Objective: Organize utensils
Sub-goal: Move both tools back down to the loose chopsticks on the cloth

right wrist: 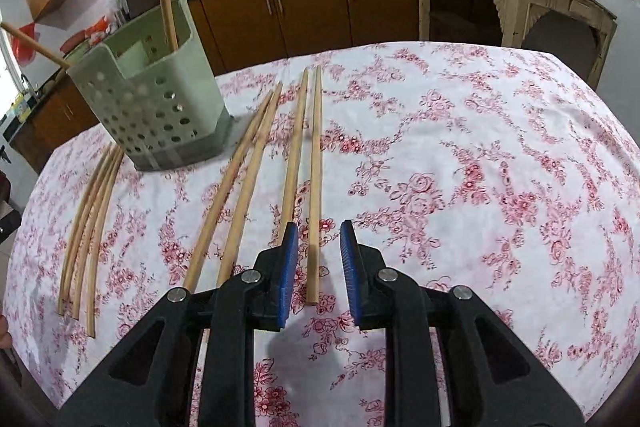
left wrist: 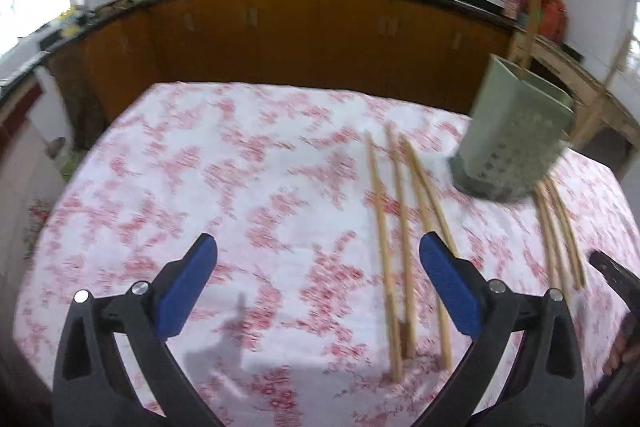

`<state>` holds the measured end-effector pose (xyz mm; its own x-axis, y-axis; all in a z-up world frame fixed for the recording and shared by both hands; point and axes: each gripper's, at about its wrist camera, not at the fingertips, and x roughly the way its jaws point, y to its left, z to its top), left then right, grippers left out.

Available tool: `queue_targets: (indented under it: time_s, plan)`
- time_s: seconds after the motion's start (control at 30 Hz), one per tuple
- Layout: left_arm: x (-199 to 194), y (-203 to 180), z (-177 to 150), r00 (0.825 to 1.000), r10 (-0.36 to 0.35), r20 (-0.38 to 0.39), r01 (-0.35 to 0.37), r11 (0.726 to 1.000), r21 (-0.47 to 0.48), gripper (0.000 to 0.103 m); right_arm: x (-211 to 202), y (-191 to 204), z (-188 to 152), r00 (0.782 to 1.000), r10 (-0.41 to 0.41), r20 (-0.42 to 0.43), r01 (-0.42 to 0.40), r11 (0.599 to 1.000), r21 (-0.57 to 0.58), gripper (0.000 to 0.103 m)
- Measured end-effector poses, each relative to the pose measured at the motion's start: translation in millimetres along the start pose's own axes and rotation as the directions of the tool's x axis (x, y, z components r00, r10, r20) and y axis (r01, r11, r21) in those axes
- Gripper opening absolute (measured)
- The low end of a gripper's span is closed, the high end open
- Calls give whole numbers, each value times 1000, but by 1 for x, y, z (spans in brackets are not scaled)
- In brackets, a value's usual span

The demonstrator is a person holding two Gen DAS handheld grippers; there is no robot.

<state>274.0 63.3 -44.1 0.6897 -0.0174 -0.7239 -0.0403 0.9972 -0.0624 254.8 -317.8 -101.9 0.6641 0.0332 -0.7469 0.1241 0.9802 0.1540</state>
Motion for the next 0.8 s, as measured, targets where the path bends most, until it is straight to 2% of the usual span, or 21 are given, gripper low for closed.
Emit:
queue_targets:
  time_s: [0.07, 0.2, 0.23, 0.33, 0.47, 0.53, 0.6, 0.7, 0.8]
  plan:
    - [3, 1, -6, 999, -36, -5, 36, 999, -1, 99, 3, 2, -1, 1000, -5, -9, 5, 1000, -13, 23]
    - [6, 1, -15, 999, -35, 13, 35, 999, 6, 99, 10, 6, -4, 999, -23, -31, 22, 999, -39, 23]
    - [7, 1, -18, 999, -52, -1, 52, 999, 8, 99, 10, 6, -4, 999, -26, -34, 24, 999, -43, 23]
    - [12, -2, -22, 998, -43, -39, 44, 999, 25, 98, 14, 9, -7, 998, -53, -26, 51, 996, -66, 18]
    - [18, -8, -29, 997, -40, -59, 44, 997, 60, 82, 15, 7, -7, 998, -58, -21, 57, 996, -68, 8]
    - [22, -12, -32, 996, -40, -80, 46, 996, 74, 73, 15, 5, -7, 998, -58, -20, 56, 996, -68, 7]
    - [27, -14, -34, 994, -47, -101, 55, 995, 78, 62, 14, 1, -5, 996, -92, -13, 91, 994, -58, 7]
    - [30, -18, -35, 991, -66, -116, 75, 994, 76, 51, 16, -15, -1, 993, -117, -12, 117, 993, 16, 7]
    - [31, -23, -35, 989, -80, -121, 91, 992, 88, 41, 16, -18, 0, 993, -119, -14, 119, 993, 15, 7]
